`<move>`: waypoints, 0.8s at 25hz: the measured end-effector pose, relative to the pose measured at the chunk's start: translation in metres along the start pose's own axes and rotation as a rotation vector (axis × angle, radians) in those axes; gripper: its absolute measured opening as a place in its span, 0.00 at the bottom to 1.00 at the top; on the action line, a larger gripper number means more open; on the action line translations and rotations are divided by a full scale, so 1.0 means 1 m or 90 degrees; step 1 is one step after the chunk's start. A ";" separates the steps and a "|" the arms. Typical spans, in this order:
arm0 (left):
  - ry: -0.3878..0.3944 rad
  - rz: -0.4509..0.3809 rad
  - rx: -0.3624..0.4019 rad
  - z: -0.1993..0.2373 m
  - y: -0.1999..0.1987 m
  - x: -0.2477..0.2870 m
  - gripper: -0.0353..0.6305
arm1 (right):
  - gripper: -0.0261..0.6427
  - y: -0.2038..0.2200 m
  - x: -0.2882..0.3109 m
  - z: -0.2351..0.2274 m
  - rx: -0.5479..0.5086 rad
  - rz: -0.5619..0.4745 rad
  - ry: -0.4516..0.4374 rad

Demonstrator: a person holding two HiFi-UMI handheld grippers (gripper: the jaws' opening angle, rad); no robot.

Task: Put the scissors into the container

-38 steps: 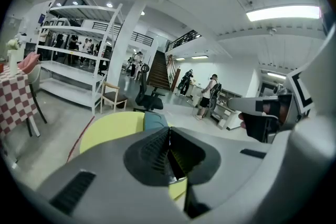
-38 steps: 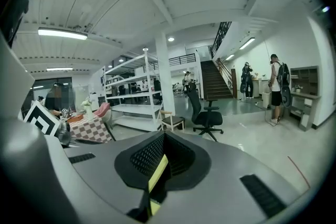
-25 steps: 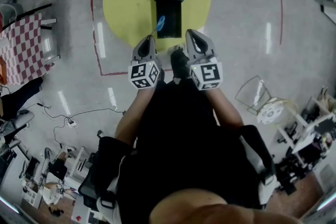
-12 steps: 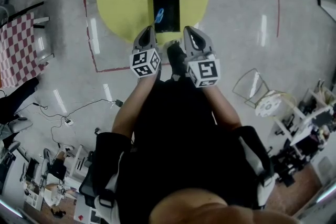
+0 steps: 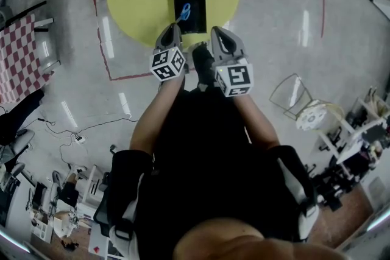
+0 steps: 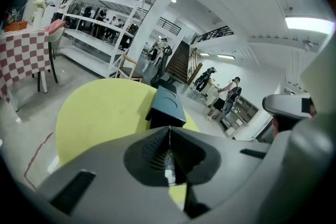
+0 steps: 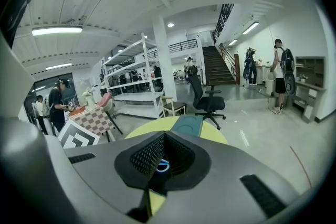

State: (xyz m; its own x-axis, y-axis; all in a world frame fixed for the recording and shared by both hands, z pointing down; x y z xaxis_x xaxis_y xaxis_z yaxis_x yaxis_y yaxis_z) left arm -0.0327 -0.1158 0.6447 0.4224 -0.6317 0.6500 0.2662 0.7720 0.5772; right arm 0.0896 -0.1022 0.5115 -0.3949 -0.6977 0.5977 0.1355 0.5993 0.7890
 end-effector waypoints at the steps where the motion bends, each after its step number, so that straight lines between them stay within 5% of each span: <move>1: 0.005 0.001 -0.013 0.001 0.002 0.004 0.06 | 0.03 0.000 0.001 -0.001 0.000 0.001 0.000; 13: 0.045 -0.050 -0.220 0.010 0.010 0.028 0.06 | 0.03 0.008 -0.004 -0.018 -0.015 0.003 0.006; 20: 0.056 -0.057 -0.300 0.016 0.021 0.038 0.06 | 0.03 0.014 -0.005 -0.021 -0.012 0.010 0.013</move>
State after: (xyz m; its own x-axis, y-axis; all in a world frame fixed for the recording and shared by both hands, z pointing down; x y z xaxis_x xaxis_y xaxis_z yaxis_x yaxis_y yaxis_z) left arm -0.0251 -0.1251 0.6896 0.4458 -0.7042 0.5525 0.6594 0.6758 0.3293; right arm 0.1127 -0.0981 0.5226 -0.3746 -0.6962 0.6123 0.1587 0.6026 0.7821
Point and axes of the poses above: the fingertips, and each gripper's own axes: x forward along the fingers, z to its left, y out of its underside, the point moved 1 cm from there along -x, backward along the fingers, and after that the axes turned 9 degrees about z, right-handed, at the moved point
